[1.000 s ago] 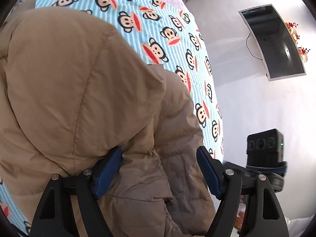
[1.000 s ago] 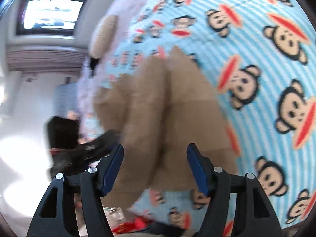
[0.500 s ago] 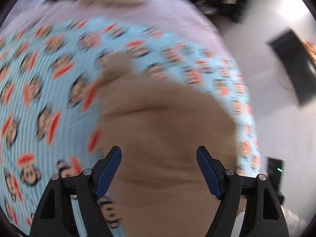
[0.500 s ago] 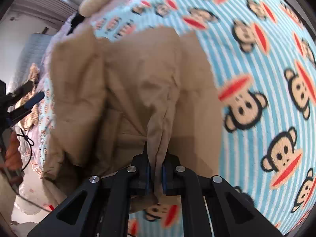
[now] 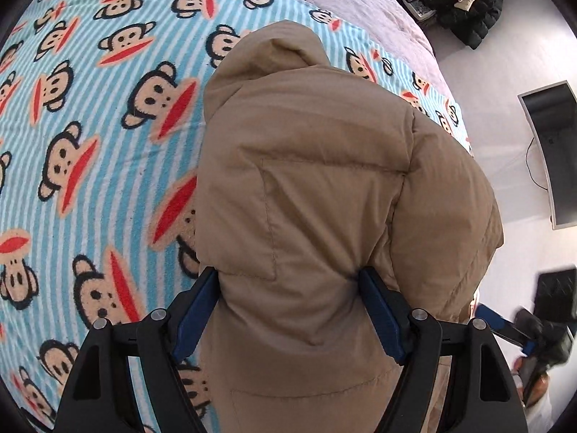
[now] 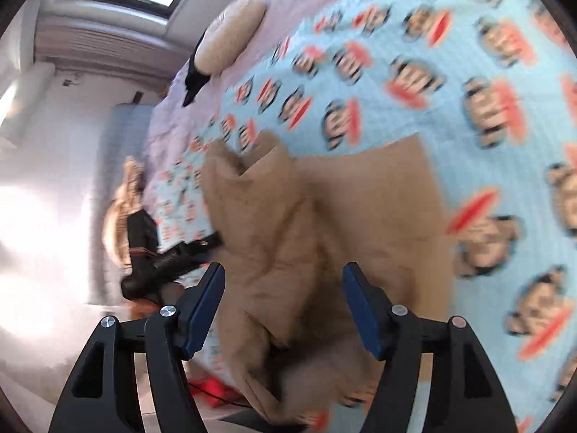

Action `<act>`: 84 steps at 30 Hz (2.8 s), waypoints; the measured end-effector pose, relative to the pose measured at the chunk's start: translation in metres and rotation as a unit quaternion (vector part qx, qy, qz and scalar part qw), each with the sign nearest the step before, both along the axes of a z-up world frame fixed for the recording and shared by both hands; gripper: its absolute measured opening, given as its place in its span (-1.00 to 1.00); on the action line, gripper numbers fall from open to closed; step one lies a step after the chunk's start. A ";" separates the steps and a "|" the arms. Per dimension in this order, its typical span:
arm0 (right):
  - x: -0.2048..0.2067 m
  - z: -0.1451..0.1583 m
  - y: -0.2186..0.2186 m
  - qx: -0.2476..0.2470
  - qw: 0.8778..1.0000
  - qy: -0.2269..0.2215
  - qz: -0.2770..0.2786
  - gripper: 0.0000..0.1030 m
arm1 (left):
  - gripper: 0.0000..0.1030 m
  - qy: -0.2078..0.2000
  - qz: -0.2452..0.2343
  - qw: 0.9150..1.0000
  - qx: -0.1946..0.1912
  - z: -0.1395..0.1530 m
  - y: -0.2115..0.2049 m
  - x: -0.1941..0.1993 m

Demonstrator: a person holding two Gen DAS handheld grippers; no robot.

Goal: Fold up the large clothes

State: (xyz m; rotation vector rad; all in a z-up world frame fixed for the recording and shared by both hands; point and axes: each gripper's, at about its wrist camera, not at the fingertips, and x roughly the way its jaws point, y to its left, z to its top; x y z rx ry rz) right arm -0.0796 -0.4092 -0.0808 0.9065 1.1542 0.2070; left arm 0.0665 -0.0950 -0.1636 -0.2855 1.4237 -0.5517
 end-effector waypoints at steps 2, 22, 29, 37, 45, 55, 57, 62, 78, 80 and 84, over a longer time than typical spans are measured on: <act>0.013 -0.027 0.005 0.025 0.999 0.025 -0.005 0.38 | 0.52 -0.003 -0.001 1.000 0.008 0.002 -0.004 0.002; -0.038 -0.044 -0.047 -0.098 0.990 0.073 -0.065 -0.76 | 0.63 -0.125 -0.137 0.971 0.149 0.029 -0.142 -0.034; -0.084 0.025 -0.024 -0.037 0.999 -0.023 -0.019 -0.75 | 0.63 -0.140 -0.146 0.968 0.148 0.048 -0.134 -0.032; -0.102 -0.013 0.020 -0.122 0.989 0.059 0.051 -0.75 | 0.63 -0.193 -0.144 0.961 0.133 0.068 -0.164 -0.008; -0.121 -0.076 -0.024 -0.157 0.979 0.130 -0.007 -0.83 | 0.64 -0.179 -0.162 0.956 0.169 0.016 -0.208 -0.001; -0.111 -0.091 -0.021 -0.168 0.975 0.144 0.011 -0.83 | 0.64 -0.176 -0.162 0.957 0.163 0.047 -0.184 -0.009; -0.110 -0.083 -0.021 -0.165 0.976 0.142 0.009 -0.79 | 0.64 -0.180 -0.161 0.956 0.167 0.060 -0.169 -0.016; -0.117 -0.058 -0.031 -0.166 0.978 0.129 -0.016 -0.74 | 0.64 -0.178 -0.140 0.960 0.166 0.090 -0.121 -0.041; -0.114 0.011 -0.022 -0.171 0.981 0.087 -0.039 -0.60 | 0.97 -0.150 -0.049 0.971 0.179 0.120 -0.048 -0.108; -0.109 0.013 -0.014 -0.171 0.981 0.084 -0.033 -0.53 | 0.97 -0.152 -0.041 0.970 0.186 0.122 -0.044 -0.110; -0.110 0.018 -0.006 -0.178 0.980 0.081 -0.022 -0.19 | 0.97 -0.149 -0.025 0.969 0.196 0.122 -0.034 -0.113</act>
